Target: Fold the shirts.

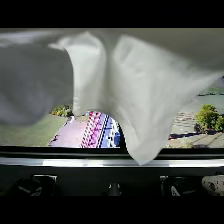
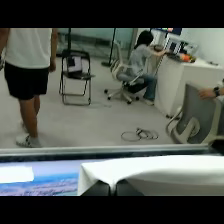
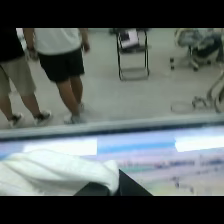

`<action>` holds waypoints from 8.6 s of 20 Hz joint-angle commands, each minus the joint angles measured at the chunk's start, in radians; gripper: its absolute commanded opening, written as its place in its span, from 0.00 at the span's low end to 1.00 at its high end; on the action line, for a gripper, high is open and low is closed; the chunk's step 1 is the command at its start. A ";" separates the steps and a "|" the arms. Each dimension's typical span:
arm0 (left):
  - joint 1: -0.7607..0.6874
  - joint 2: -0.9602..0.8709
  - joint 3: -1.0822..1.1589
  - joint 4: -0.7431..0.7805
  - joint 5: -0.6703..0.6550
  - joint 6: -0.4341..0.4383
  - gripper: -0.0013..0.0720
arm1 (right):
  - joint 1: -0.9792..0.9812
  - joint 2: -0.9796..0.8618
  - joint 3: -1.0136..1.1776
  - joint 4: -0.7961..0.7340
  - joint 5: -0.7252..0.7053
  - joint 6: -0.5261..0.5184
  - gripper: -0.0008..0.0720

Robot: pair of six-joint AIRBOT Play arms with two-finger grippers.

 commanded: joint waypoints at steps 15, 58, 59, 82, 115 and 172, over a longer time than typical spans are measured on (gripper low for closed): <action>0.107 -0.851 -0.536 -0.388 0.179 -0.071 0.85 | -0.002 -0.738 -0.764 0.285 -0.565 0.204 0.50; 0.267 -0.330 -1.183 -0.663 0.206 0.217 0.05 | -0.416 -0.753 -0.982 0.566 -0.105 -0.481 0.04; 0.267 -0.313 -1.120 -0.655 0.198 0.221 0.05 | -0.416 -0.705 -0.950 0.602 -0.066 -0.509 0.04; 0.267 -0.192 -0.142 -0.181 -0.216 0.127 0.05 | -0.416 -0.164 -0.122 0.389 0.128 -0.240 0.04; 0.528 -0.626 -1.030 -0.443 -0.036 0.298 0.82 | -0.349 -0.766 -0.618 0.463 0.119 -0.201 0.68; 0.414 -0.764 -0.316 -0.213 -0.059 0.257 0.05 | -0.134 -0.872 -0.221 0.333 -0.103 -0.111 0.04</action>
